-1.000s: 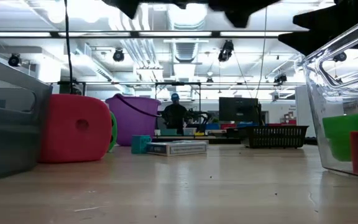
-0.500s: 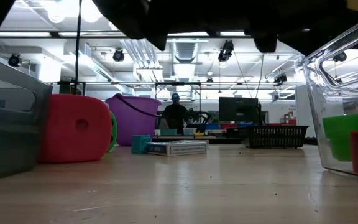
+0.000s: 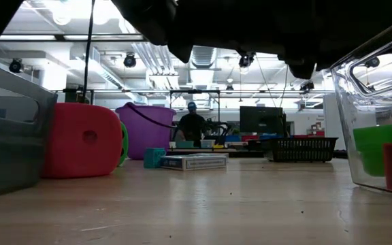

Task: Pick & Place Toys
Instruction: Put the small light yellow game piece into the transparent bin

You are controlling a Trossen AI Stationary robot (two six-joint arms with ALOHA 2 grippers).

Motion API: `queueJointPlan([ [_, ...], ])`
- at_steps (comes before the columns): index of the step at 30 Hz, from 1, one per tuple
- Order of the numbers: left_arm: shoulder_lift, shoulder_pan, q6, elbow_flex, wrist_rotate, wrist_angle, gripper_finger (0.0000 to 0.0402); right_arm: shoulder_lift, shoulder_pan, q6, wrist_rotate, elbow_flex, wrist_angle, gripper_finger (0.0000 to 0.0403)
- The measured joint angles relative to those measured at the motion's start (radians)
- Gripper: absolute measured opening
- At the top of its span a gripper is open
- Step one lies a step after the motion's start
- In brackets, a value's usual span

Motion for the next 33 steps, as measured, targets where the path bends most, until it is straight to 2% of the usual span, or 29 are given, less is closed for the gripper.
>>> queueJointPlan([
  [30,-0.003,0.000,0.011,-0.002,0.001,-0.028,0.0134,0.000,0.000,0.000,0.000,0.000,0.000,0.0362],
  [33,-0.003,0.000,0.006,-0.002,0.000,-0.029,0.0171,0.000,0.000,0.000,0.000,0.000,0.000,0.0362],
])
